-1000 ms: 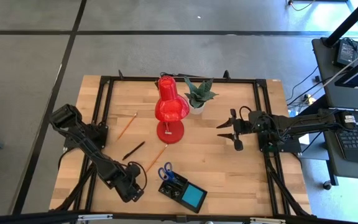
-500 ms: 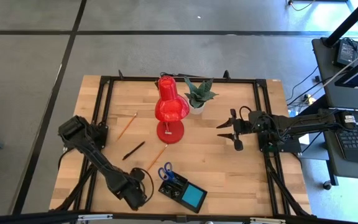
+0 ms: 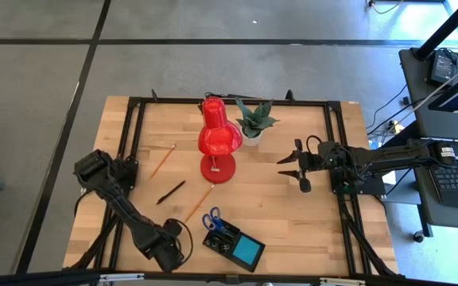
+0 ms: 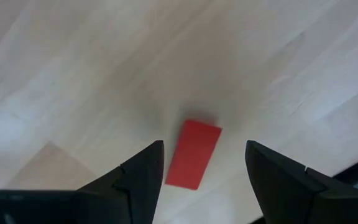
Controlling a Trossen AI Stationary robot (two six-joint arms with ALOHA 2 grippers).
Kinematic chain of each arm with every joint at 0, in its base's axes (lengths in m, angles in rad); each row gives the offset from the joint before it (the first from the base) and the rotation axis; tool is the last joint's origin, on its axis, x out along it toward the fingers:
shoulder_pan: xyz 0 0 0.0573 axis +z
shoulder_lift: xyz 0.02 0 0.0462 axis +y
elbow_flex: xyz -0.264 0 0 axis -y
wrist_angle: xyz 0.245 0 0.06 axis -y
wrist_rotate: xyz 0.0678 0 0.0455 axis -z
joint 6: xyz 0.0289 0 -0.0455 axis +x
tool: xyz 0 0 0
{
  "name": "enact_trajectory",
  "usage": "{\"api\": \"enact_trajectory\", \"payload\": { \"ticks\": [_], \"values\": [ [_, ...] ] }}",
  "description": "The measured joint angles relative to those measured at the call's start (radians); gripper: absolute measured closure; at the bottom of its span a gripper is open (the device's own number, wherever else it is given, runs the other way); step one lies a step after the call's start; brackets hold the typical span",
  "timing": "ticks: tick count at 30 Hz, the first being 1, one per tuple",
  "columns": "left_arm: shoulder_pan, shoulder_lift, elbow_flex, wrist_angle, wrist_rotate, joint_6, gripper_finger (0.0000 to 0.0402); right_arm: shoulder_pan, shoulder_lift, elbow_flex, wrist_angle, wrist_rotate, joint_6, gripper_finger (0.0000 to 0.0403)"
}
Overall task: Pick and place office supplies into organizer
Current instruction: Put the red eraser into the black desk organizer
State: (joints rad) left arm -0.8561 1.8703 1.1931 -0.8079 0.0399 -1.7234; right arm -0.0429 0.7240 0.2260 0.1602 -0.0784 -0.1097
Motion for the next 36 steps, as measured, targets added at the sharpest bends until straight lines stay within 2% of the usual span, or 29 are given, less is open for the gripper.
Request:
{"api": "enact_trajectory", "payload": {
  "ticks": [4, 8, 19, 36],
  "values": [
    [-0.002, 0.028, 0.0, -0.003, 0.004, 0.0, 0.0187, 0.0, 0.0, 0.0, 0.0, 0.0, 0.0, 0.0238],
    [0.003, 0.057, 0.005, -0.004, 0.054, 0.015, 0.0185, 0.0, 0.0, 0.0, 0.0, 0.0, 0.003, 0.0238],
    [-0.001, 0.036, -0.001, 0.004, -0.008, -0.026, 0.0185, 0.0, 0.0, 0.0, 0.0, 0.0, 0.003, 0.0238],
    [-0.001, 0.035, -0.001, 0.004, -0.016, -0.011, 0.0185, 0.0, 0.0, 0.0, -0.001, 0.0, -0.001, 0.0238]
  ]
}}
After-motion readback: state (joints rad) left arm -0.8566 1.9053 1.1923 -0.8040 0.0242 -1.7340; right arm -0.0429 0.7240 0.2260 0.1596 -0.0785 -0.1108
